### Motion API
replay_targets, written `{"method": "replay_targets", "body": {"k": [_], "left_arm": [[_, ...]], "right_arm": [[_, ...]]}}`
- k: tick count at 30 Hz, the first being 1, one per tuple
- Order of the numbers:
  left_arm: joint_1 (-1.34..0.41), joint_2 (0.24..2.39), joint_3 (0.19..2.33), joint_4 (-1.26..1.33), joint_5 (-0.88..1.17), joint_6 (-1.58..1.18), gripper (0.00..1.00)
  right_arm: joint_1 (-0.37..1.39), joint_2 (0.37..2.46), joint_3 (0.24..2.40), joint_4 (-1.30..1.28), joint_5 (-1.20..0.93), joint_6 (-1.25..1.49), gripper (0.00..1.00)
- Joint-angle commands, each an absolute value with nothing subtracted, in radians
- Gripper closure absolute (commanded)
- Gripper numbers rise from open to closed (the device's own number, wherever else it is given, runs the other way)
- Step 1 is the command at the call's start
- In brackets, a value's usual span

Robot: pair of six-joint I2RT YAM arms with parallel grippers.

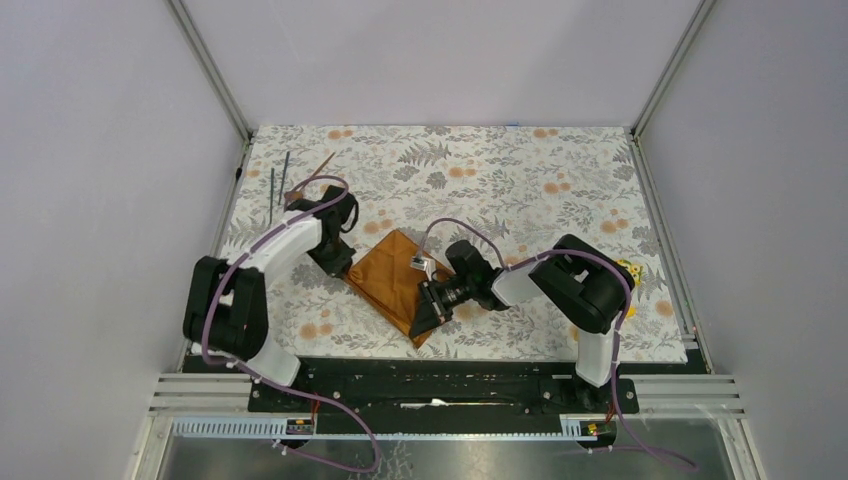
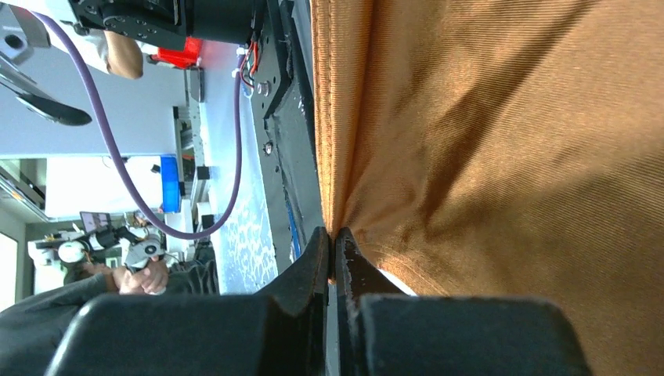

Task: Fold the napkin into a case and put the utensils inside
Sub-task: Fold the lower triangle-folded napkin at the center of the board.

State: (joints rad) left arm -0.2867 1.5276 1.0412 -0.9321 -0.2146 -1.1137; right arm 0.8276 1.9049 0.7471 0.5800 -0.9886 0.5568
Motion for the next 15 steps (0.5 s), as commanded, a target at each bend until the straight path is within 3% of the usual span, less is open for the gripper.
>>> {"method": "replay_targets", "body": {"k": [1, 12, 15], "left_arm": [[-0.293, 1.623, 1.154, -0.888, -0.413, -1.167, 1.00], [-0.394, 1.728, 1.267, -0.890, -0.411, -1.138, 1.00], [-0.395, 1.721, 1.268, -0.859, -0.379, -1.079, 0.91]], "right_arm": [[0.801, 1.917, 0.671, 0.628, -1.089, 0.647, 1.00], [0.764, 1.913, 0.637, 0.641, -1.089, 0.649, 1.00], [0.764, 1.907, 0.647, 0.603, -1.090, 0.619, 1.00]]}}
